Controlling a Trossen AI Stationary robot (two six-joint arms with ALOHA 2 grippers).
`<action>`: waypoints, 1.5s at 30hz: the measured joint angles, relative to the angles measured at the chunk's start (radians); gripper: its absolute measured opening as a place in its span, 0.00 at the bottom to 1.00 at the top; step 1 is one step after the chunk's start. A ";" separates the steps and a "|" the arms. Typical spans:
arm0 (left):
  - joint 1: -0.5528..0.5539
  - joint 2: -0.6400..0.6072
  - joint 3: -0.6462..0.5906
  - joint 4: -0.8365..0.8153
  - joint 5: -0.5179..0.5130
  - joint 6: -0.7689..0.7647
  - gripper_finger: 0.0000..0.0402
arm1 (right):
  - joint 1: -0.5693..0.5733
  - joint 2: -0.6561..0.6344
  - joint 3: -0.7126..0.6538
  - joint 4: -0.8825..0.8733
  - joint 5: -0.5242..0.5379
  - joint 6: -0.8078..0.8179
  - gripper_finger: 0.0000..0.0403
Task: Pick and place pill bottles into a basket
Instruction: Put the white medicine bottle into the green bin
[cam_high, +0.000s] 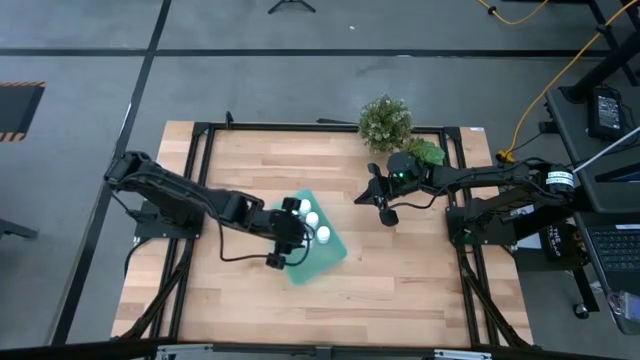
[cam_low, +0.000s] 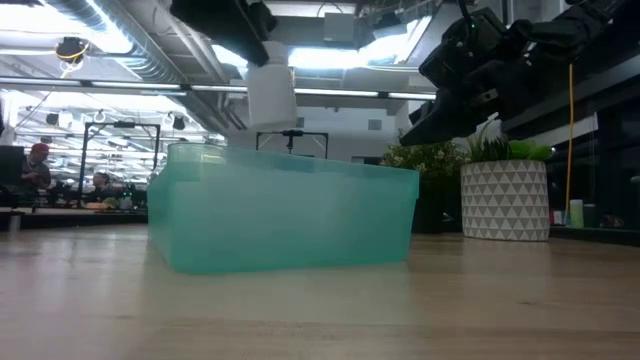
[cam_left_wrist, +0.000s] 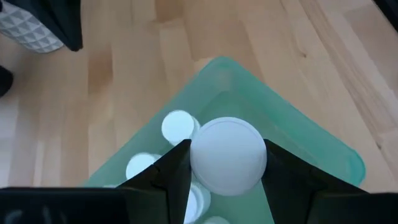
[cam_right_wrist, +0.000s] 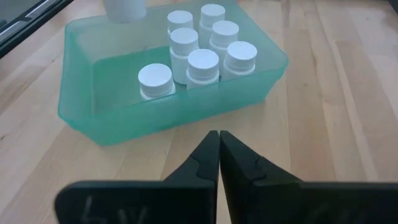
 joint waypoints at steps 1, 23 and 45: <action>0.003 0.012 0.011 0.001 0.003 0.001 0.39 | 0.000 0.000 0.000 0.000 0.000 0.000 0.04; 0.044 0.112 0.047 -0.022 0.071 0.045 0.39 | 0.038 0.000 0.000 0.000 -0.001 0.001 0.04; 0.056 0.235 0.017 0.041 0.115 0.076 0.39 | 0.038 0.000 0.000 -0.004 0.000 0.001 0.04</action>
